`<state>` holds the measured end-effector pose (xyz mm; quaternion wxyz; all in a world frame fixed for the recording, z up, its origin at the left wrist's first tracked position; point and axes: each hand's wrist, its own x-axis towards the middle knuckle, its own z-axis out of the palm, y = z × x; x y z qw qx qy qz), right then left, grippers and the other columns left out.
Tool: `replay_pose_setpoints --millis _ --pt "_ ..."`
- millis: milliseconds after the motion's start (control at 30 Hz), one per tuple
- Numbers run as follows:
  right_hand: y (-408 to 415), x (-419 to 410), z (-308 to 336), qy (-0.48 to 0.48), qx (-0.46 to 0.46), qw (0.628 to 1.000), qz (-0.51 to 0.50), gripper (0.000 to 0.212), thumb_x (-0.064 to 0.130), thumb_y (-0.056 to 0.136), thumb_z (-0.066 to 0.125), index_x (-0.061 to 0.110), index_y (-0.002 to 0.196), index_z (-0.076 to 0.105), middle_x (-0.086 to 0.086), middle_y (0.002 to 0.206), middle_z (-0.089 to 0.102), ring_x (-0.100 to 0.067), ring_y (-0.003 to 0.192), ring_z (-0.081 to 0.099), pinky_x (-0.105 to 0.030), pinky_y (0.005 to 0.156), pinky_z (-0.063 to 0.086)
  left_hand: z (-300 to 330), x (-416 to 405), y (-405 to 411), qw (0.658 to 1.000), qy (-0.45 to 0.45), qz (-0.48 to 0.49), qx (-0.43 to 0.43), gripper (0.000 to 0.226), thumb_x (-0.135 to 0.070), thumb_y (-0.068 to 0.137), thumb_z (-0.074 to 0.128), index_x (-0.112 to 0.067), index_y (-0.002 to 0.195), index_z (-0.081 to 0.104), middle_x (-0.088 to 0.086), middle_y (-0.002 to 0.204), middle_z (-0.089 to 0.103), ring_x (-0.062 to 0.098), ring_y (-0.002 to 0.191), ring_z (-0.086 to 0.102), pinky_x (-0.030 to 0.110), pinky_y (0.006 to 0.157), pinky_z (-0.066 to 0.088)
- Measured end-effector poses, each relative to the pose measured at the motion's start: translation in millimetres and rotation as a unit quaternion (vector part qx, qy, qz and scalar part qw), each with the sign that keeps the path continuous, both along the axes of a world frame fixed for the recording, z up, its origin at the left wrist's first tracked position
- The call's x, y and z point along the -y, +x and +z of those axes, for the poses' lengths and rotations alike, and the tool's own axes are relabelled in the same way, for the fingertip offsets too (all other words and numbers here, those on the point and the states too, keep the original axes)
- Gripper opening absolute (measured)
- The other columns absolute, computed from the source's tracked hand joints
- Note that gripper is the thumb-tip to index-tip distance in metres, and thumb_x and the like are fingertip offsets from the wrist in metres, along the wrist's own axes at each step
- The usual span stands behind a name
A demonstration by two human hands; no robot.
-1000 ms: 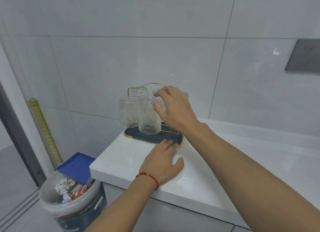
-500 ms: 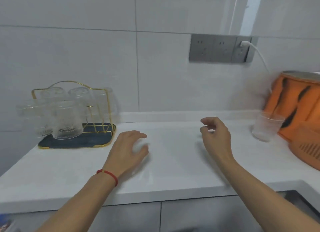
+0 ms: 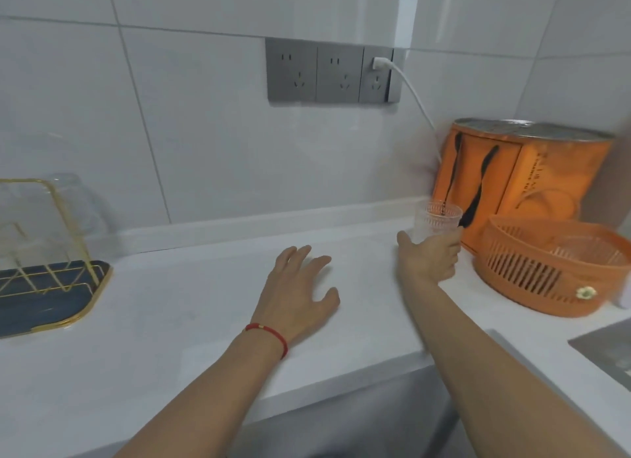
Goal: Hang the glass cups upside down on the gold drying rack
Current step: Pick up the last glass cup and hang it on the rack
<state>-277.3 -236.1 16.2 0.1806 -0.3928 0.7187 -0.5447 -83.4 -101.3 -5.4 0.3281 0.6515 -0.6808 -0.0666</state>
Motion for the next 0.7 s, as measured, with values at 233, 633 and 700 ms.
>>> replay_pose_setpoints --millis 233,633,700 --pt "0 25 -5 0.042 -0.012 0.996 -0.075 0.087 0.042 0.078 0.084 0.008 0.145 0.041 -0.027 0.145 0.046 -0.045 0.134 0.042 -0.051 0.111 0.031 1 -3 -1 1.0 -0.007 -0.011 -0.02 0.059 -0.048 0.086 0.057 -0.037 0.143 0.047 -0.007 0.16 0.033 0.009 0.151 0.011 0.031 0.122 0.019" --pt "64 -93 6 -0.144 -0.111 0.907 0.381 0.085 0.06 0.063 0.084 0.039 0.133 0.042 0.009 0.128 0.055 -0.013 0.115 0.059 -0.037 0.1 0.047 38 -35 14 0.956 -0.057 0.037 -0.286 0.076 -0.055 0.077 0.075 -0.036 0.143 0.044 -0.015 0.138 0.05 0.007 0.13 0.045 0.028 0.104 0.042" --pt "89 -123 7 -0.173 -0.126 0.848 0.486 0.082 0.058 0.06 0.087 0.06 0.127 0.039 0.018 0.126 0.046 0.003 0.114 0.055 -0.017 0.093 0.046 50 -52 25 0.926 -0.044 0.05 -0.371 0.087 -0.069 0.063 0.074 -0.047 0.14 0.041 -0.021 0.127 0.051 -0.006 0.113 0.054 0.017 0.087 0.046"
